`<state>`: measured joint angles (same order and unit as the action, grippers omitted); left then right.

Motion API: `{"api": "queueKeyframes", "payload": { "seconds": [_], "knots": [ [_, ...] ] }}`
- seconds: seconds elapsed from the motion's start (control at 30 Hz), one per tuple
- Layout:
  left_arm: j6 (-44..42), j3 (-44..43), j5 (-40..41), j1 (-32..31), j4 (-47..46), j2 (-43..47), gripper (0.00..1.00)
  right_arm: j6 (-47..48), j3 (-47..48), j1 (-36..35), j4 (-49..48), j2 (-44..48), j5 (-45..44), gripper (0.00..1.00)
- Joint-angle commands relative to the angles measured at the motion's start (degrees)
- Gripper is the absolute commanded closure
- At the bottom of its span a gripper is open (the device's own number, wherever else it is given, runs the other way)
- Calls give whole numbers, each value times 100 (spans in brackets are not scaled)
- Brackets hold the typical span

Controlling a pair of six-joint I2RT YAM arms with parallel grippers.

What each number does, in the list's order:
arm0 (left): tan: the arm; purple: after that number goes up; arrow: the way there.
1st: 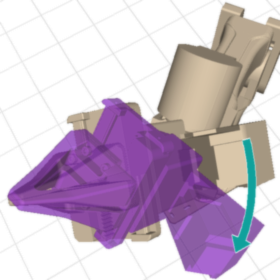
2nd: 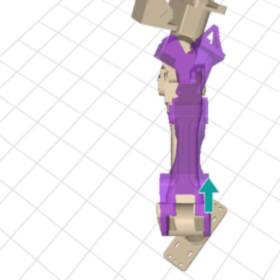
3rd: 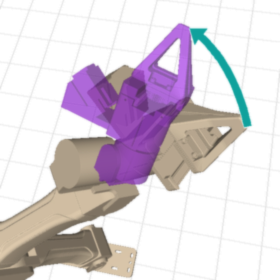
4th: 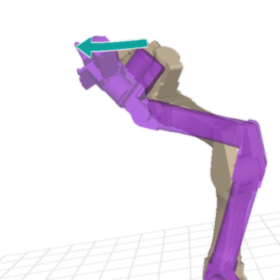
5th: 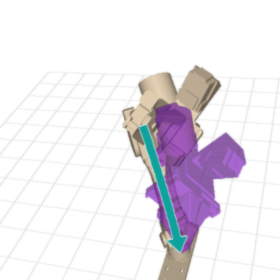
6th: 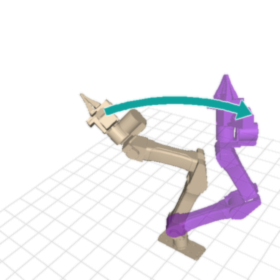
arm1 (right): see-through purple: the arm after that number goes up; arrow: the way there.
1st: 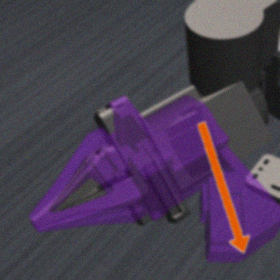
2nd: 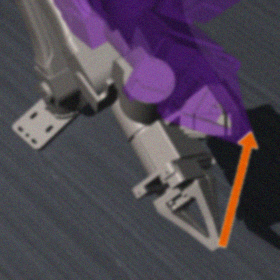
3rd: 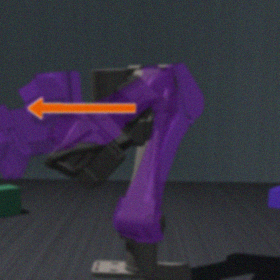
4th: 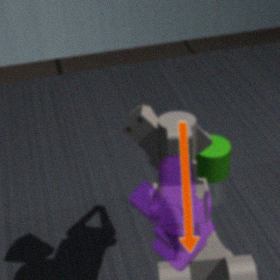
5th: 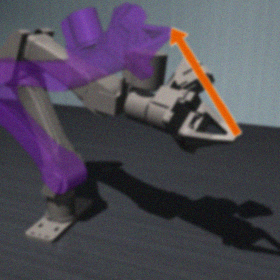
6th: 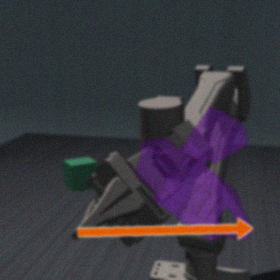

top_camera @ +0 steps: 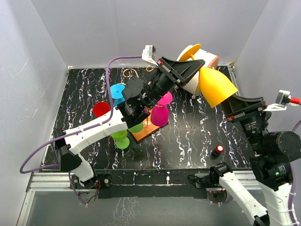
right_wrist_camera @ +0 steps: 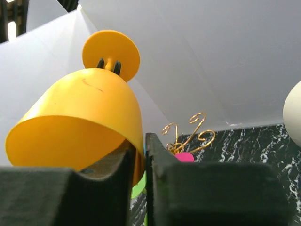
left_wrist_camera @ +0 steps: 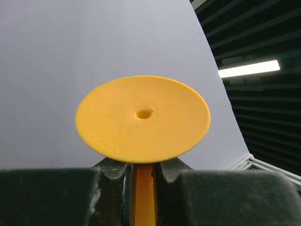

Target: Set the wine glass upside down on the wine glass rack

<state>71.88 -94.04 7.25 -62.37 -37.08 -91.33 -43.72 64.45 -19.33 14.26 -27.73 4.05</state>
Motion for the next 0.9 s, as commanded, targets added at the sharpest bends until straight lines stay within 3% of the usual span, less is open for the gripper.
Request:
{"api": "queueKeyframes", "payload": {
  "seconds": [0.0,0.13,0.37,0.53,0.87],
  "knots": [
    [-496,61,183,-12,-415,303,100,479,419,-18,509,-195,318,79],
    [-858,166,354,-12,-466,468,100,589,654,-17,731,-186,158,52],
    [-1687,491,748,-12,-576,909,100,968,857,-18,1295,-111,-36,29],
    [-2445,735,786,-12,-756,1147,100,1260,1045,-17,1909,-29,-337,22],
    [-3634,622,-5,-12,-458,980,100,1002,2629,-18,2895,-728,-831,22]
  ]
}}
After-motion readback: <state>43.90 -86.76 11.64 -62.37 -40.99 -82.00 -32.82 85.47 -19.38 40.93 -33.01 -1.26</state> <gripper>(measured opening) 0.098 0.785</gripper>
